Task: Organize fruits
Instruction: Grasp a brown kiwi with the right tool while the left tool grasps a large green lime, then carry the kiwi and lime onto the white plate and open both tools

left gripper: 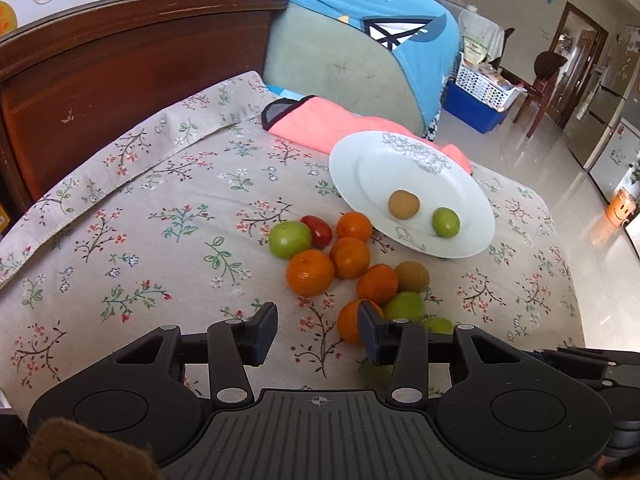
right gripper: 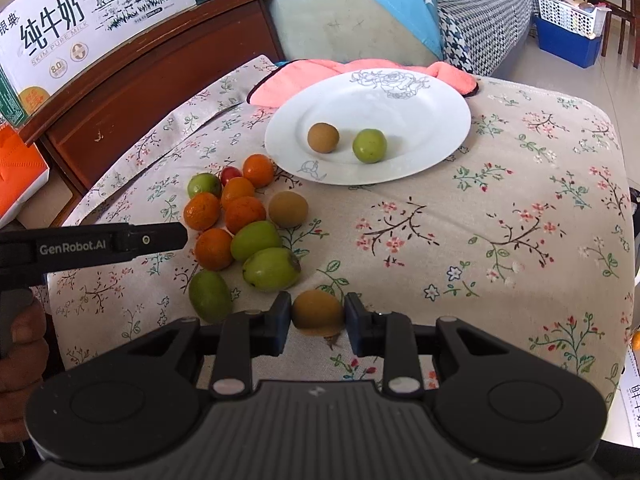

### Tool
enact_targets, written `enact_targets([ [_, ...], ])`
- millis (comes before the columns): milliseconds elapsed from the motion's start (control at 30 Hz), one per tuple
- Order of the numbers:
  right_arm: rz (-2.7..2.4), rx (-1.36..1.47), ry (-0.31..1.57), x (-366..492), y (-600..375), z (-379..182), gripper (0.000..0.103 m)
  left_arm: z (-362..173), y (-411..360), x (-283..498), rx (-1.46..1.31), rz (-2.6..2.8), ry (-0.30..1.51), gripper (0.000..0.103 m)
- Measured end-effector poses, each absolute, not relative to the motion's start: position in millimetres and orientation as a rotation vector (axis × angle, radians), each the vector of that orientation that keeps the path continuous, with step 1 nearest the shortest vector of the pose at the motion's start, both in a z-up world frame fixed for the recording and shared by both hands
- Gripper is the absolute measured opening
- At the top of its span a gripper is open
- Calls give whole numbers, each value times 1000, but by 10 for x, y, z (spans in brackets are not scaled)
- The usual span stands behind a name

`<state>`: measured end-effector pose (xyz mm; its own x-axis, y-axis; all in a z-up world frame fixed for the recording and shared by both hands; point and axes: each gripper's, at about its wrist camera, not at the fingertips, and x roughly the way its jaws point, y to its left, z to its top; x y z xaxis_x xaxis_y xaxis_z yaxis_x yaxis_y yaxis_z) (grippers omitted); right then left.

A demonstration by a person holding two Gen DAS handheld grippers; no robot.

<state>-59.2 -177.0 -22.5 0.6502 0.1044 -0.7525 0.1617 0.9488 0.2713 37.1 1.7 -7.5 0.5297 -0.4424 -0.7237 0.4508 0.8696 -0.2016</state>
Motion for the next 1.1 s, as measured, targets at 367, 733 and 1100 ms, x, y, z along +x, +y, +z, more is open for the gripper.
enact_targets([
  [367, -62, 354, 871, -601, -1836, -229, 29, -147, -189, 46, 82, -631, 891, 43],
  [733, -62, 349, 872, -596, -1831, -231, 29, -289, -293, -2, 141, -604, 901, 40],
  [1100, -57, 358, 874, -596, -1833, -227, 29, -227, -235, -11, 99, -606, 876, 29],
])
